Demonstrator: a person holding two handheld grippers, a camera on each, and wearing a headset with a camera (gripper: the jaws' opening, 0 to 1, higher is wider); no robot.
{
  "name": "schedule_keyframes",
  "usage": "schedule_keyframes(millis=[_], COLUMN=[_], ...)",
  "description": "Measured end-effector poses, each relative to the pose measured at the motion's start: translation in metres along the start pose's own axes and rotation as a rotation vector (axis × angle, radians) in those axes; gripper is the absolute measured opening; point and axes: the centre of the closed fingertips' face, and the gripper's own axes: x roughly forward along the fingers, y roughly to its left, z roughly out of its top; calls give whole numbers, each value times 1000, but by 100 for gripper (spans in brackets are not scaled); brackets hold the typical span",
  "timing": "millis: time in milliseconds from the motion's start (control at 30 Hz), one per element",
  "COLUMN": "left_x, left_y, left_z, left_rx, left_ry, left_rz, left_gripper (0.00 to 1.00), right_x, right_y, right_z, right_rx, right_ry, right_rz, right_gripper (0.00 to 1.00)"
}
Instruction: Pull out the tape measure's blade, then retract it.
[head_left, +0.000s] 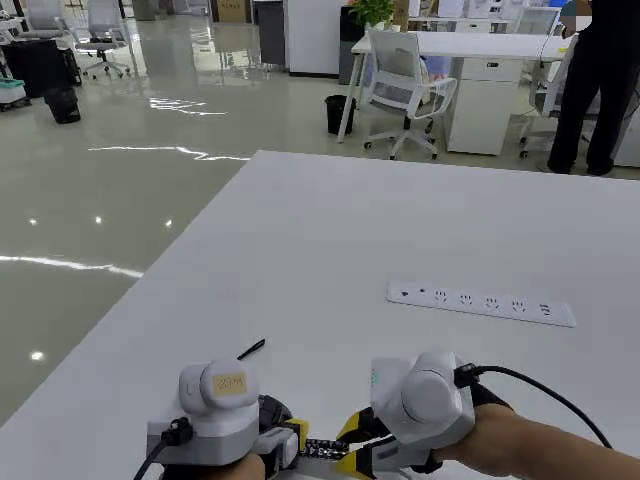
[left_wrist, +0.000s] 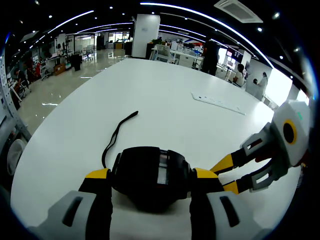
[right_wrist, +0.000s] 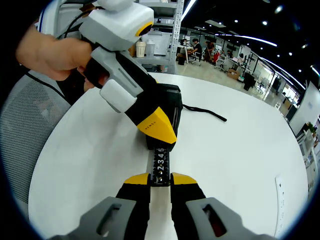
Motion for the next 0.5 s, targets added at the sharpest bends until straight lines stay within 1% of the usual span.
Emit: schedule_keyframes(millis=[500], left_x=[0], left_y=[0], left_z=[1], left_rx=[-5], left_ry=[-2], left_rz=[-2], left_gripper=[58], right_x=[3], right_y=[-1], right_z=[3], right_rx=[-2], right_ry=[-1], right_rz=[-3], right_gripper=[15])
